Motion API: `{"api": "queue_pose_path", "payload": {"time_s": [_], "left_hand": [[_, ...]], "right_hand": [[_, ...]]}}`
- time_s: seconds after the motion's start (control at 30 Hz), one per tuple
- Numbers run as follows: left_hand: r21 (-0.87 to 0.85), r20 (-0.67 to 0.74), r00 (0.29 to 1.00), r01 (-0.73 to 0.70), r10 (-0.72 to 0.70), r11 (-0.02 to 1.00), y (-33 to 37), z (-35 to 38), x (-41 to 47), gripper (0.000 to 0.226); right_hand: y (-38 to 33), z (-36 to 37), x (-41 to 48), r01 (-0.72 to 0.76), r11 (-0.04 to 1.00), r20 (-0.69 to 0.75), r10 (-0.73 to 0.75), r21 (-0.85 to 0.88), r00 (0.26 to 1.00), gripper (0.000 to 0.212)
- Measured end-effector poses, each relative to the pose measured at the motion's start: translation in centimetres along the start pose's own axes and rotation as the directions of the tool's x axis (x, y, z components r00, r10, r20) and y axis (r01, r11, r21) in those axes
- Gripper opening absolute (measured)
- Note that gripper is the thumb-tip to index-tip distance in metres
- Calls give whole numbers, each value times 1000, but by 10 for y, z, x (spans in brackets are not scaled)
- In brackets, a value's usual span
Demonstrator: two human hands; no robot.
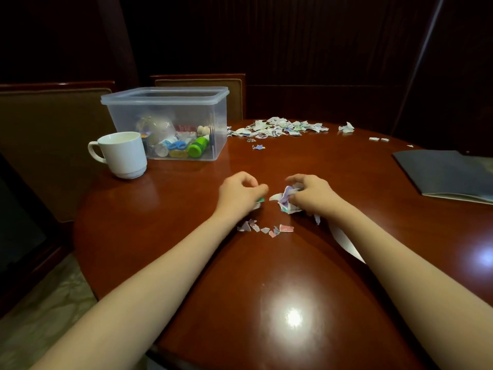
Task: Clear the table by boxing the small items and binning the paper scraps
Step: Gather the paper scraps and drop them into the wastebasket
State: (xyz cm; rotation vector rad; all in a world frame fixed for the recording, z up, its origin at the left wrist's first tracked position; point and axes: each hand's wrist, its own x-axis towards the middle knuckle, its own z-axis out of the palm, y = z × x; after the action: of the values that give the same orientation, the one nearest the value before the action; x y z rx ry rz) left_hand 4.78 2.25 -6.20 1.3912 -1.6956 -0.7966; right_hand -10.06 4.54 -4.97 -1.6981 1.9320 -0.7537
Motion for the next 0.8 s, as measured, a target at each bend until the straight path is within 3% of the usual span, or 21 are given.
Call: {"api": "queue_pose_path", "payload": {"time_s": [0.07, 0.17, 0.23, 0.33, 0.47, 0.57, 0.67, 0.8], "left_hand": [[87, 14, 1000, 23, -24, 996, -5, -8, 9, 9], [273, 118, 992, 4, -37, 962, -3, -9, 18, 36], [392, 153, 988, -26, -37, 920, 2, -4, 21, 36], [447, 141, 988, -10, -59, 895, 5, 2, 24, 24], [536, 128, 990, -21, -56, 844, 2, 4, 21, 32], [527, 129, 991, -42, -31, 849, 1, 5, 18, 29], [457, 138, 990, -35, -32, 889, 3, 2, 15, 33], [91, 150, 971, 173, -185, 981, 5, -7, 12, 38]], "right_hand": [[-4, 0, 2, 5, 1000, 50, -4, -24, 999, 46], [-10, -1, 6, -7, 993, 126, 22, -114, 992, 40], [-14, 3, 8, 18, 986, 134, 5, -166, 991, 34], [-15, 12, 8, 83, 962, 125, -52, -258, 991, 28], [-15, 15, 5, 93, 950, 98, -66, -297, 993, 24], [-16, 17, 3, 115, 942, 97, -89, -316, 991, 13], [-18, 22, 0, 132, 928, 45, -125, -349, 991, 15], [-18, 17, 2, 59, 989, 4, -59, -133, 998, 13]]}}
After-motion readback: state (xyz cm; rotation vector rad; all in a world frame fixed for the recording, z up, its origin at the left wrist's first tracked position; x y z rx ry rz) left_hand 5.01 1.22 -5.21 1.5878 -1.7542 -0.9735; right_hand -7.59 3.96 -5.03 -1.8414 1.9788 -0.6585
